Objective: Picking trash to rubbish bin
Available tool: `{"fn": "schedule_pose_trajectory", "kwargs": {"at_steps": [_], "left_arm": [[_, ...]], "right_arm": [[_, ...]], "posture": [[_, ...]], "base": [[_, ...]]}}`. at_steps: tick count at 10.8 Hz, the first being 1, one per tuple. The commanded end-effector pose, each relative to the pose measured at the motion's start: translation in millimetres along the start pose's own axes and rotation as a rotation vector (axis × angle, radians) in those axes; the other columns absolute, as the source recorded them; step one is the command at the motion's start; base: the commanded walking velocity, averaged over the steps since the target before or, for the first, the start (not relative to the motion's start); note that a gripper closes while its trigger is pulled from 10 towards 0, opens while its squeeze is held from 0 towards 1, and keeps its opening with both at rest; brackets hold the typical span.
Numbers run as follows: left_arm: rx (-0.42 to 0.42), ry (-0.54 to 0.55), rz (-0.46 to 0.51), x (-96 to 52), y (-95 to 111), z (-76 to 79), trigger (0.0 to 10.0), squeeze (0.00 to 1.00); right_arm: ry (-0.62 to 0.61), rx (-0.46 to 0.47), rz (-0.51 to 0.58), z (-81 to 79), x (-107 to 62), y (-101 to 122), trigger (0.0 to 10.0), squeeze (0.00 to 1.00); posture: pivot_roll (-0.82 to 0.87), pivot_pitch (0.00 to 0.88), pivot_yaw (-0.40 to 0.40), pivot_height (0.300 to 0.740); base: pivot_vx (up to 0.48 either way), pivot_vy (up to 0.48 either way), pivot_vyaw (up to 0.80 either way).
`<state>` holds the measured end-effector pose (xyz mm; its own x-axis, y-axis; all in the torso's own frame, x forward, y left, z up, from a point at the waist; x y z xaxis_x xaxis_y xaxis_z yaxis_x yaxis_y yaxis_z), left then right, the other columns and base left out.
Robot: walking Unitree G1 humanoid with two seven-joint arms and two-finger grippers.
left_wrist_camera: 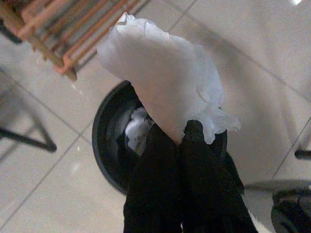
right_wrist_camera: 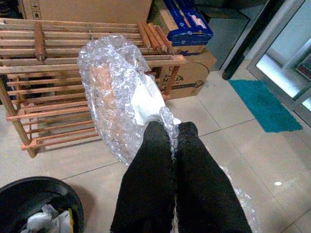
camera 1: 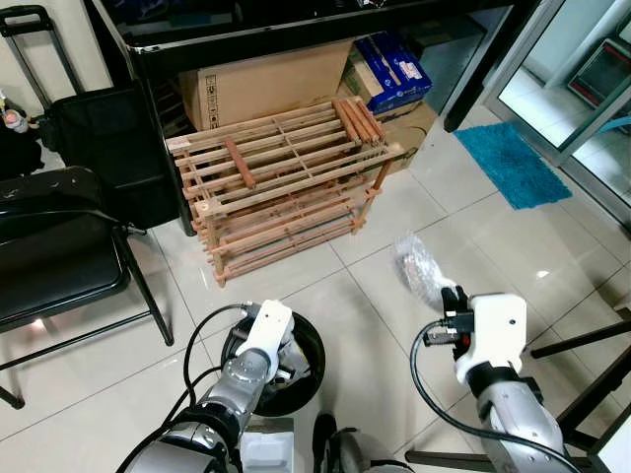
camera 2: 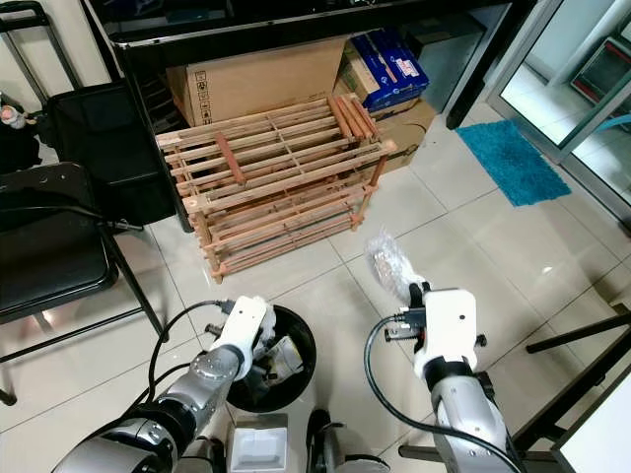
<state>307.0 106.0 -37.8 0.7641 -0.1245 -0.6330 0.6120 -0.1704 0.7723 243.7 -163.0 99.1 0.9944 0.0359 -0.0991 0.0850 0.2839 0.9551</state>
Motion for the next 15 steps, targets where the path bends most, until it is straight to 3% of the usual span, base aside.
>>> {"fn": "schedule_pose_trajectory", "kwargs": {"at_steps": [1, 5, 7, 11, 12, 13, 15], "left_arm": [[-0.004, 0.008, -0.04, -0.3, -8.1, 3.5, 10.0, 0.0], [0.023, 0.034, -0.107, -3.6, -28.5, -1.2, 10.0, 0.0], [0.029, 0.067, -0.136, -5.8, -37.2, -12.3, 10.0, 0.0], [0.041, 0.096, -0.135, -6.7, -38.7, -19.2, 10.0, 0.0], [0.037, 0.101, -0.139, -7.2, -40.3, -20.7, 10.0, 0.29], [0.028, 0.104, -0.141, -7.4, -40.9, -22.4, 10.0, 1.0], [0.034, 0.116, -0.142, -7.8, -41.6, -24.7, 10.0, 1.0]], "right_arm": [[-0.02, -0.032, -0.018, 9.1, -4.5, -1.9, 10.0, 0.0], [-0.023, -0.053, -0.024, 12.3, -7.8, -1.0, 10.0, 0.0], [-0.023, -0.061, -0.033, 14.0, -9.0, -2.6, 10.0, 0.0], [-0.023, -0.069, -0.039, 15.0, -8.9, -3.5, 10.0, 0.0], [-0.024, -0.069, -0.038, 15.4, -9.1, -3.7, 10.0, 0.0], [-0.023, -0.07, -0.038, 15.5, -9.0, -3.6, 10.0, 0.0], [-0.023, -0.072, -0.036, 15.9, -8.5, -3.0, 10.0, 0.0]], "posture": [[-0.01, 0.246, -0.151, 0.74], [-0.02, 0.247, -0.156, 0.74], [-0.02, 0.248, -0.156, 0.74], [-0.02, 0.247, -0.156, 0.74], [-0.02, 0.244, -0.156, 0.74], [-0.02, 0.244, -0.156, 0.74], [-0.02, 0.244, -0.158, 0.74]], "base": [[0.0, 0.0, 0.0], [0.0, 0.0, 0.0], [0.0, 0.0, 0.0], [0.0, 0.0, 0.0], [0.0, 0.0, 0.0], [0.0, 0.0, 0.0], [0.0, 0.0, 0.0]]}}
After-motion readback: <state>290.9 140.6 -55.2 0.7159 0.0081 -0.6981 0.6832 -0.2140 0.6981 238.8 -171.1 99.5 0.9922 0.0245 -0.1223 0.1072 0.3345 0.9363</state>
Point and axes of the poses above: a point about 5 cm out from each wrist's last joint towards the gripper, its own x axis pointing out of the wrist towards the gripper, its own y axis along the axis of the wrist's last joint, z = x × y, the point moved 3 cm from there along x, pointing out of the wrist towards the gripper, and after that the axes turned 10 degrees about -x, right-handed, at the moved point
